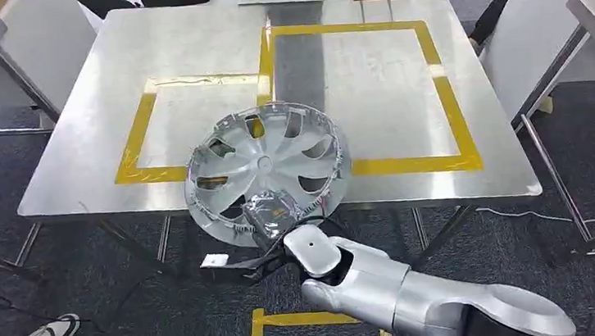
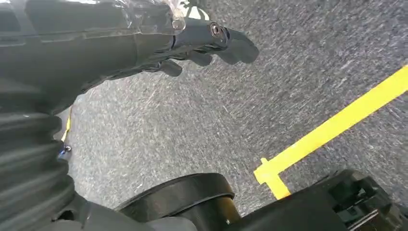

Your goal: Take the parts from the cabinet and place them on the table.

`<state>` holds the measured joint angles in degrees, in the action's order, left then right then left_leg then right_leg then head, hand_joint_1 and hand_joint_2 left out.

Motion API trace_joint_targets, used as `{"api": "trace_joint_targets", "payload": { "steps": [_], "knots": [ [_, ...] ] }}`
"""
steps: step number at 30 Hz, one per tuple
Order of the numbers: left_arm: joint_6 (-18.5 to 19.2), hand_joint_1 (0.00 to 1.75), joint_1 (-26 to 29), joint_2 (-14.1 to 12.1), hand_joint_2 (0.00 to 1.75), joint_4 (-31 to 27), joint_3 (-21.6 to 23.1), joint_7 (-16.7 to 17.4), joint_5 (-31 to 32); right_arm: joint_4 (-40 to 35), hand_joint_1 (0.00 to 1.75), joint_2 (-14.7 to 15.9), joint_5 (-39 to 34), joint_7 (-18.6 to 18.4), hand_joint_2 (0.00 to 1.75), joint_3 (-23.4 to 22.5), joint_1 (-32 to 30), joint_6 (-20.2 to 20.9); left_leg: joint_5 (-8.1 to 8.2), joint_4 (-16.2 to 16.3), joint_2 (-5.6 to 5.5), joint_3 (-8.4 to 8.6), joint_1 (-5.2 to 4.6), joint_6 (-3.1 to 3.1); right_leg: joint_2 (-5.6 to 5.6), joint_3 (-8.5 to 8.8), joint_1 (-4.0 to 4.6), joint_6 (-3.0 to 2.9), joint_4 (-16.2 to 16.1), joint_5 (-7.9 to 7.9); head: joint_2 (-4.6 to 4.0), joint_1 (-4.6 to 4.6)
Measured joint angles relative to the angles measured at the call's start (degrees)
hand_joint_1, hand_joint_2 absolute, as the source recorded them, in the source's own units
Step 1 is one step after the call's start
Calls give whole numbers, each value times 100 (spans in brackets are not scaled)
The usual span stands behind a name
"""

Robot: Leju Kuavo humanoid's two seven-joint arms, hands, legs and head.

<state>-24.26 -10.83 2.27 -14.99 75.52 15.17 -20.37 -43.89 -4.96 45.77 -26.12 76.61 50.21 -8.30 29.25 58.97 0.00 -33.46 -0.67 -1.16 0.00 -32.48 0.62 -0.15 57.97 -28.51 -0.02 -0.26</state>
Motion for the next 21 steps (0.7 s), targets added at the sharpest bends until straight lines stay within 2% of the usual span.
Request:
{"api": "trace_joint_targets", "payload": {
  "steps": [4, 7, 11, 12, 13, 15, 18, 21],
  "knots": [
    [-2, 0, 2, 4, 175, 13, 0, -87, -2, 280, 175, 92, 0, -177, 175, 103, 211, 222, -1, 1, -14, 0, -1, -1, -1, 0, -1, 1, 0, 1, 0, 0],
    [-20, 0, 7, 22, 175, 31, 0, -142, -20, 325, 175, 298, 0, -449, 175, 116, 398, 367, -3, 2, -30, 2, -5, -4, -7, 2, -2, 3, 0, 2, 0, 0],
    [-105, 0, 43, 42, 175, 48, -2, -267, -118, 117, 175, 796, -94, -1111, 175, 111, 628, 774, -8, 5, -85, 2, -10, -11, -46, 9, -4, 5, -1, 2, 0, 2],
    [-122, 0, 53, 44, 175, 48, -4, -295, -131, -23, 175, 1006, -134, -1268, 175, 107, 684, 861, -10, 5, -95, -1, -11, -15, -60, 12, -5, 5, -1, 2, 0, 2],
    [-136, 0, 59, 44, 175, 48, -4, -308, -140, -128, 175, 1190, -149, -1323, 175, 107, 729, 905, -10, 5, -99, -1, -11, -15, -66, 14, -5, 5, -2, 2, 0, 4],
    [-149, 0, 60, 46, 175, 50, -4, -326, -146, -285, 175, 1371, -111, -1362, 175, 105, 781, 983, -9, 5, -91, -1, -11, -15, -65, 16, -5, 4, -5, 2, 0, 2],
    [-168, 0, 86, 46, 175, 63, -15, -448, -244, -557, 175, 1669, 564, -1388, 175, -131, 691, 1517, -9, 6, -92, 1, -12, -16, -68, 17, -5, 7, -9, 0, 0, 4],
    [-184, 0, 109, 46, 175, 79, -33, -516, -295, -907, 175, 1952, 769, -1388, 175, -422, 633, 1774, -10, 6, -93, -1, -12, -16, -77, 20, -5, 14, -9, -4, 0, 4]
  ]
}}
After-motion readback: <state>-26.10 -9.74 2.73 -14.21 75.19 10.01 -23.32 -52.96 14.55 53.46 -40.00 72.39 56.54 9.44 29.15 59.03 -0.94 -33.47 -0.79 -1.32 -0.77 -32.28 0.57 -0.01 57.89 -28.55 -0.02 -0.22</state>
